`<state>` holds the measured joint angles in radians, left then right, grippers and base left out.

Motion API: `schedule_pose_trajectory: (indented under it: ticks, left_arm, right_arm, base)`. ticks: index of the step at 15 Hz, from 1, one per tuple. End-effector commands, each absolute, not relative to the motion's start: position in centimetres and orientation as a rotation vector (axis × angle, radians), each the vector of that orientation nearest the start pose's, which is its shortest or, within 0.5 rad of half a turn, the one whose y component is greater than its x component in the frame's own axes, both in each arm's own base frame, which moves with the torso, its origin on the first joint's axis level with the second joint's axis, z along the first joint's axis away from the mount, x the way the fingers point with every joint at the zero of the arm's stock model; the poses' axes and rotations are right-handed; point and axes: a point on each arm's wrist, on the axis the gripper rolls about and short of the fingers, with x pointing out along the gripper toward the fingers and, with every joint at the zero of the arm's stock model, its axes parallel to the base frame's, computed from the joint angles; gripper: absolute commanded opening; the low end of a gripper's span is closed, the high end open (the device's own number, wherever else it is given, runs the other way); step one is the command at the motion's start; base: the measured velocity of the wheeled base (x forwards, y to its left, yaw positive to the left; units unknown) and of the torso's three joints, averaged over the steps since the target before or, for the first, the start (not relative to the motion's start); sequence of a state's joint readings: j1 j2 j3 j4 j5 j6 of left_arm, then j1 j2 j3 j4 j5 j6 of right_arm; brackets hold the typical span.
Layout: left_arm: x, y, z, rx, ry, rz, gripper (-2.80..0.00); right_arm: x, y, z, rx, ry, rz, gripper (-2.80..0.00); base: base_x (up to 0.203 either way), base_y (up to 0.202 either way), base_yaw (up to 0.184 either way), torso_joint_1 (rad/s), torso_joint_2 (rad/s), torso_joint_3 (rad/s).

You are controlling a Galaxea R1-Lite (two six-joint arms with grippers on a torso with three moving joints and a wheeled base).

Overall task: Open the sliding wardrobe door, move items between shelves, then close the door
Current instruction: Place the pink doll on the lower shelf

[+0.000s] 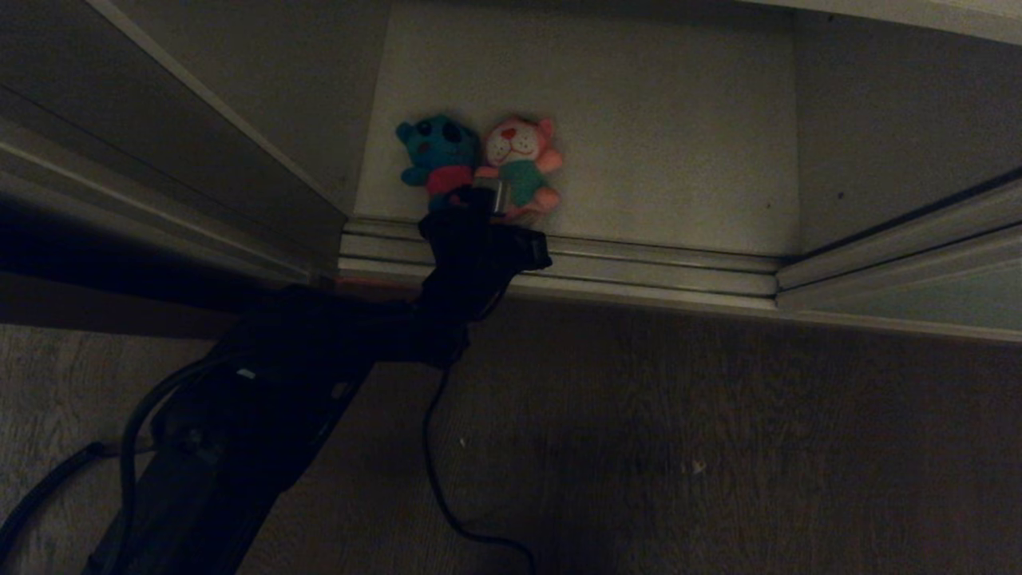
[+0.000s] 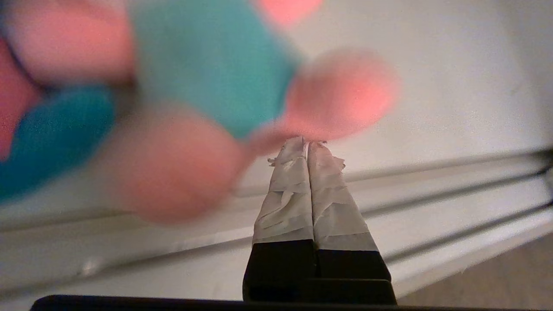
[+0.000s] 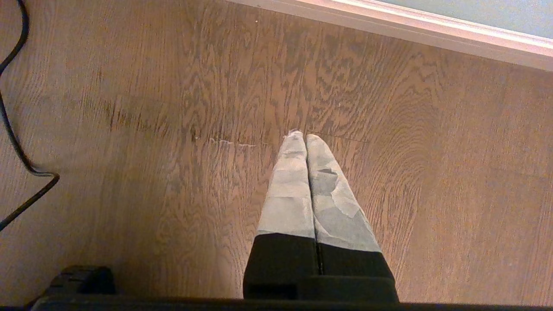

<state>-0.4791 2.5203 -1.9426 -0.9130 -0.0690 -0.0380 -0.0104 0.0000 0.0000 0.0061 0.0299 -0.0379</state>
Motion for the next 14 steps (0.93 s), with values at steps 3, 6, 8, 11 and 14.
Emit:
schedule_pose_trajectory:
  ticks: [3,6,8,11,14]
  left_arm:
    - [45.9,-24.9,19.2,-0.130,-0.360,-0.574,-2.80]
    - [44.6,-24.6,21.7,-0.132,-0.309,-0.528,-2.80]
    - [42.4,-23.3,25.2,-0.140,-0.237,-0.515,-2.80]
    - [37.5,-20.6,29.8,-0.190,-0.011,-0.511,-2.80]
    - [31.6,-17.5,31.1,-0.179,0.248,-0.516,-2.80]
  right_arm:
    - [-2.2,0.1,7.4,-0.038,0.012,0.020,-2.80]
    - [-2.2,0.1,7.4,-0.038,0.010,0.020,-2.80]
    - [-2.2,0.1,7.4,-0.038,0.010,0.020,-2.80]
    - [-2.3,0.1,7.4,-0.038,0.009,0.020,-2.80]
    - [-2.3,0.1,7.4,-0.038,0.009,0.020,-2.80]
  base:
    - [0.000,0.000,0.000,0.000,0.00,0.000]
    - [0.000,0.000,0.000,0.000,0.00,0.000]
    - [0.000,0.000,0.000,0.000,0.00,0.000]
    - [0.000,0.000,0.000,0.000,0.00,0.000]
    - [0.000,0.000,0.000,0.000,0.00,0.000]
